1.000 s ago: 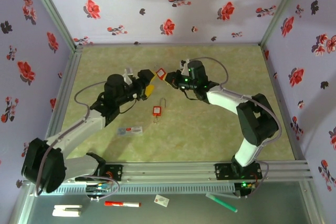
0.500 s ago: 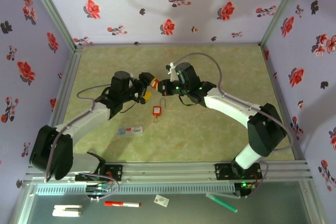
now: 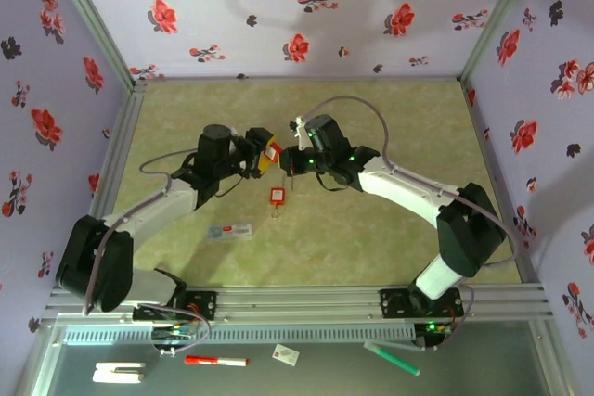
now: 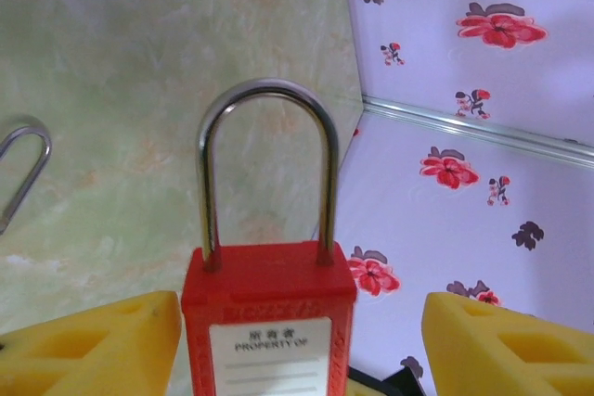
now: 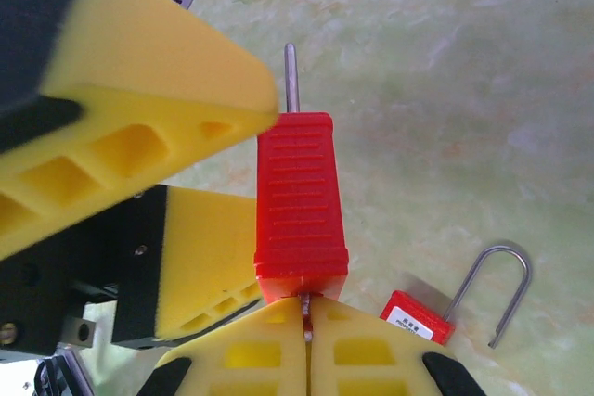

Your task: Unlock with the key

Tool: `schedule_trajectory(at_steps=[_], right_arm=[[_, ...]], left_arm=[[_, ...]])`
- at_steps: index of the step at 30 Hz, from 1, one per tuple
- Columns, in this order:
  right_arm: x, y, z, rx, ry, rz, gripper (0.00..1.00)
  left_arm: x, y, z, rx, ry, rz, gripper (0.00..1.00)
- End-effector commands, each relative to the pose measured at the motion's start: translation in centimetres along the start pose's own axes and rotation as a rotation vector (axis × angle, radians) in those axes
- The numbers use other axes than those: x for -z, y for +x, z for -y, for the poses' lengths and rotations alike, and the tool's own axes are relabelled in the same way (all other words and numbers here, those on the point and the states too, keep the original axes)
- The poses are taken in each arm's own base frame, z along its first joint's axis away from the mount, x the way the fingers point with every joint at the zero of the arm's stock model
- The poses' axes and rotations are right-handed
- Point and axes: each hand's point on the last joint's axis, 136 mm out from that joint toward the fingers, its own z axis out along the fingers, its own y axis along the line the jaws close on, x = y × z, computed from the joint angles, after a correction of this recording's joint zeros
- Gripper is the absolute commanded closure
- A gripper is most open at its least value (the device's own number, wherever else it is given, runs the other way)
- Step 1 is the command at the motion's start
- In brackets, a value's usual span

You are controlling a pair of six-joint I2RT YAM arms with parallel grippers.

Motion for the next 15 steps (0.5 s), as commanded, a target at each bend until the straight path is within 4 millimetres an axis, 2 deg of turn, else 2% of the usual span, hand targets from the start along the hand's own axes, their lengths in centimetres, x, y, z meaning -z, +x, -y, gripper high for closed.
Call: schedule_trajectory(at_steps=[1, 7, 11, 15], right_arm=[[0.16, -1.71, -1.38, 0.036, -0.028, 0.047, 1.00], [0.10, -1.46, -1.63, 0.039, -0.035, 0.040, 1.00], [0.00, -1.45, -1.77, 0.029, -0.043, 0.042, 1.00], [-0.08, -1.95, -1.95, -0.026, -0.083, 0.050, 1.00]], left_arm=[[-0.60, 0.16, -0.04, 0.008, 0.015, -0.008, 0.34], [-1.11, 0.22, 0.13, 0.005, 0.023, -0.018, 0.56], [-1.36, 0.33, 0.29, 0.005, 0.044, -0.028, 0.79], [-1.35, 0.52, 0.23, 0.000, 0.056, -0.035, 0.96]])
